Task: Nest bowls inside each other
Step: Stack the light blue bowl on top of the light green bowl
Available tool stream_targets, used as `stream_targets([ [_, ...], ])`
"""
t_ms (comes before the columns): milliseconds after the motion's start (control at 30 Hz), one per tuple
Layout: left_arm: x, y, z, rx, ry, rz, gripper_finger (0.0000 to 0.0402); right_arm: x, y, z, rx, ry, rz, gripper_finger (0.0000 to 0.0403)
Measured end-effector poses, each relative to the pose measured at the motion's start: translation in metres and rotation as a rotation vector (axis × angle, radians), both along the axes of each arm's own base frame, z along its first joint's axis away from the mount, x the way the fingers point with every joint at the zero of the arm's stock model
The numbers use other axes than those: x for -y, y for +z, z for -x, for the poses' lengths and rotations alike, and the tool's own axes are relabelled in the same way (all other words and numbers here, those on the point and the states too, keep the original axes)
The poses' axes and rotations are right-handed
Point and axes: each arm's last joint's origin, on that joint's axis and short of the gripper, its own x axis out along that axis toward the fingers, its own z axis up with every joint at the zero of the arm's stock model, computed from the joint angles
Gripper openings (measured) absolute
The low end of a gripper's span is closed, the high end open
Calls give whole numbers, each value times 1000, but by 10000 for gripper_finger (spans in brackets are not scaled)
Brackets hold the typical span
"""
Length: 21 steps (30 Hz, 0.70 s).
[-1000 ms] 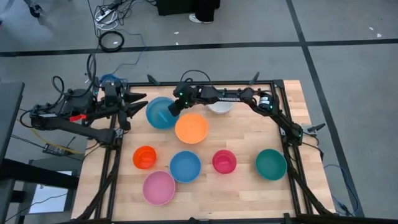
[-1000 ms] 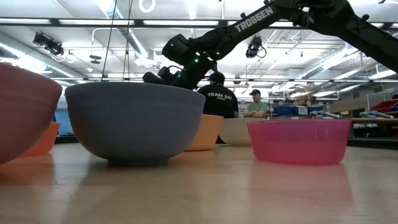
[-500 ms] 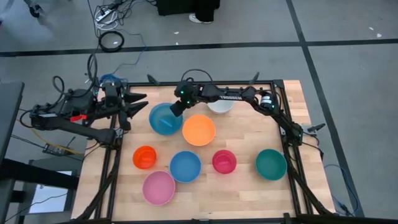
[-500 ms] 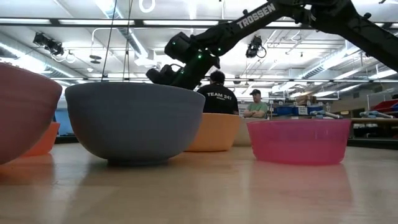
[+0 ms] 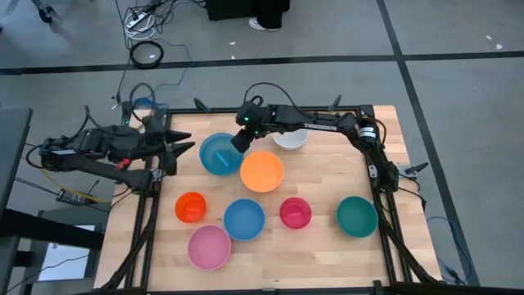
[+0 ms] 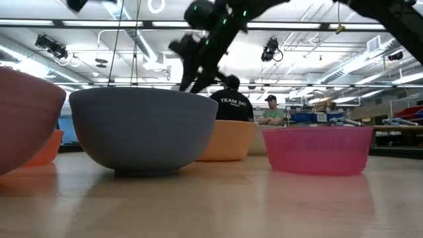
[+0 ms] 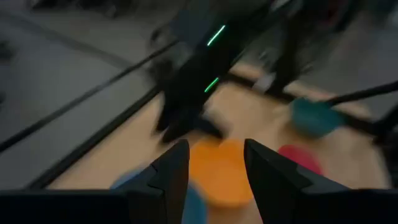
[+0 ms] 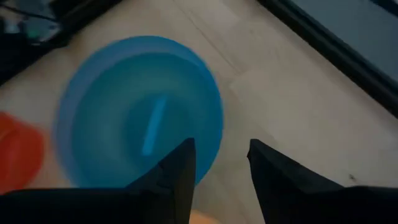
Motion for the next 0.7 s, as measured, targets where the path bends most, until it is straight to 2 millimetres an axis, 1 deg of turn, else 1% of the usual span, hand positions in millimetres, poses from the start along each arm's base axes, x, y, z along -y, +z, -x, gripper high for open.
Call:
stream_targets([
  [100,1,-22,-7,-96,25,27,162,-18,24,11,-7,17,63,138],
  [200,2,-44,-15,-173,38,36,162,-43,48,24,-27,23,166,137],
  [400,2,-80,-24,-291,70,30,162,-104,94,56,-28,33,379,137],
  [567,2,-103,-25,-358,104,33,162,-153,128,87,48,33,488,135],
  [700,0,-122,-23,-392,172,25,162,-180,149,112,128,11,515,133],
])
